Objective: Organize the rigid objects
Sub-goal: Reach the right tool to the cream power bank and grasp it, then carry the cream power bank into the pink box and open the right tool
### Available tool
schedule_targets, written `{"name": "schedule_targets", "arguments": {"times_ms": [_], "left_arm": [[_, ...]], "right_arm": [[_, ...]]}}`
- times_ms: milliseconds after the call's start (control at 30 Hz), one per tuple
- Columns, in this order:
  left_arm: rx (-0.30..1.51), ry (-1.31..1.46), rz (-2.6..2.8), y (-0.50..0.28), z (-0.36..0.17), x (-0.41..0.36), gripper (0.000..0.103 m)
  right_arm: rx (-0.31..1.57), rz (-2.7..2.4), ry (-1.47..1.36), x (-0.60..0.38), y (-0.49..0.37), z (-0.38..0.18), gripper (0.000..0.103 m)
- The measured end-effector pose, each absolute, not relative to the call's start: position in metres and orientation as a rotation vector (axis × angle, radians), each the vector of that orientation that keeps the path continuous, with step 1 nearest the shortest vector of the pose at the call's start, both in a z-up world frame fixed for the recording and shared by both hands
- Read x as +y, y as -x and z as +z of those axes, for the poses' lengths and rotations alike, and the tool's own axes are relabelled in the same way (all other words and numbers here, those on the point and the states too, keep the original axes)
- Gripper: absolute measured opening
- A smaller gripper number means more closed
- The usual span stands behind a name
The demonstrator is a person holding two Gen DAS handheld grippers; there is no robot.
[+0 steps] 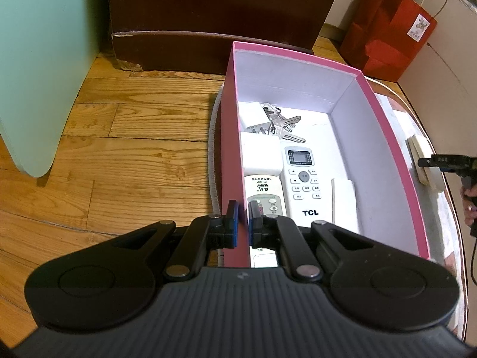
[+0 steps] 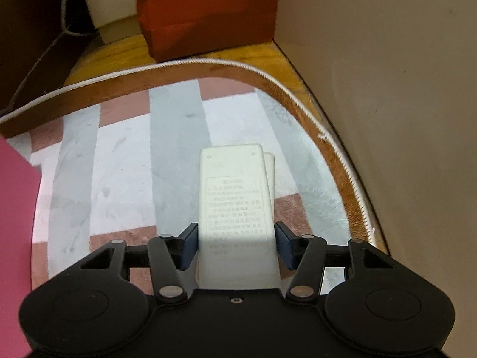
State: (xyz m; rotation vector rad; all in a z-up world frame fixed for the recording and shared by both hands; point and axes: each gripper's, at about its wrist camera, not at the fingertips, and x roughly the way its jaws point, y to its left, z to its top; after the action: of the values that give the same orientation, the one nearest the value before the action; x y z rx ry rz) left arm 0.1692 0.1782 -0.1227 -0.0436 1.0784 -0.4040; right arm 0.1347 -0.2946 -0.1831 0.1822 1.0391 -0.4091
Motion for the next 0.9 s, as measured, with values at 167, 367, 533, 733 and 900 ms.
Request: {"name": "schedule_targets", "arguments": {"times_ms": [167,367,533,733,900], "left_arm": [[1.078,0.041,-0.404,-0.169,-0.123,0.179,0.005],[1.079,0.045,-0.406,-0.169,-0.123,0.179,0.005],[1.079,0.046,-0.406,-0.169,-0.123,0.179,0.005],[1.079,0.05,-0.408,-0.169,-0.123,0.18,0.005],[1.079,0.057,-0.411,-0.168,-0.123,0.181,0.005]], "right_arm": [[0.966,-0.354,-0.275,-0.29,-0.104,-0.167,0.058],[0.905,-0.274,-0.348,-0.267,-0.077,-0.139,0.058],[0.857,-0.104,-0.322,-0.217,-0.076,-0.104,0.058],[0.828,0.118,-0.262,-0.141,-0.09,-0.066,0.058],[0.91,0.173,-0.162,-0.094,-0.129,-0.074,0.058]]}}
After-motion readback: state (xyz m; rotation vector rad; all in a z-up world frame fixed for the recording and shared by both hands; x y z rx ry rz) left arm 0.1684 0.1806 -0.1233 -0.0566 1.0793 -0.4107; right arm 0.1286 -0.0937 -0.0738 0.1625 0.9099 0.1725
